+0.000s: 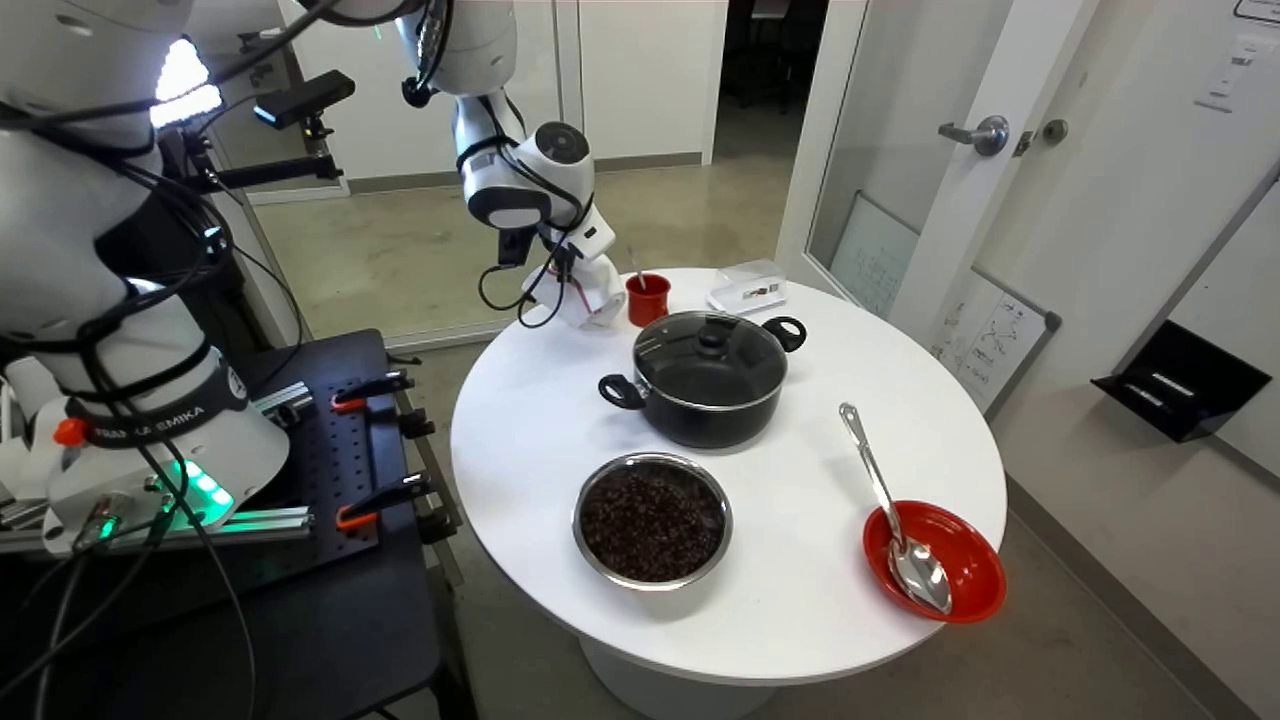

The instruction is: Use the towel to wipe the top of the pot

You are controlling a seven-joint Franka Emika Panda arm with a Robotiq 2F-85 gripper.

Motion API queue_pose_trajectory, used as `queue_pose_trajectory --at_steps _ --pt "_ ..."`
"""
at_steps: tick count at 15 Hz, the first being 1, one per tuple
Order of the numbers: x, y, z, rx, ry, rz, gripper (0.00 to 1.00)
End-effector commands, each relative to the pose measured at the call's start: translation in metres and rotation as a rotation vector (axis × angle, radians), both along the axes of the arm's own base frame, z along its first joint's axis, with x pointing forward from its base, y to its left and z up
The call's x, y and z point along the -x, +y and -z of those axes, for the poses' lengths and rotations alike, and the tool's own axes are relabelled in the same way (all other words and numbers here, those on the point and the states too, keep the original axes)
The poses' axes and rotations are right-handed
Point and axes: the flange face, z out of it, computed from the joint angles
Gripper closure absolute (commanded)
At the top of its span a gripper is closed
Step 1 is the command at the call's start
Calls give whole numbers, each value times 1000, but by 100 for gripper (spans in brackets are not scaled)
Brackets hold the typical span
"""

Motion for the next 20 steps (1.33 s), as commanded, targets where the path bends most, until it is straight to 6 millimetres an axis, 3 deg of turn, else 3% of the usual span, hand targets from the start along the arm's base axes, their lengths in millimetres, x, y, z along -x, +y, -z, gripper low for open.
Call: queue_pose_trajectory --at_steps 1,10,15,20 --pt "18 -18 20 34 112 -17 97" --pt "42 -35 54 180 328 -90 97" --pt "52 -24 58 298 381 -135 97" --pt "39 -5 44 281 271 -155 97"
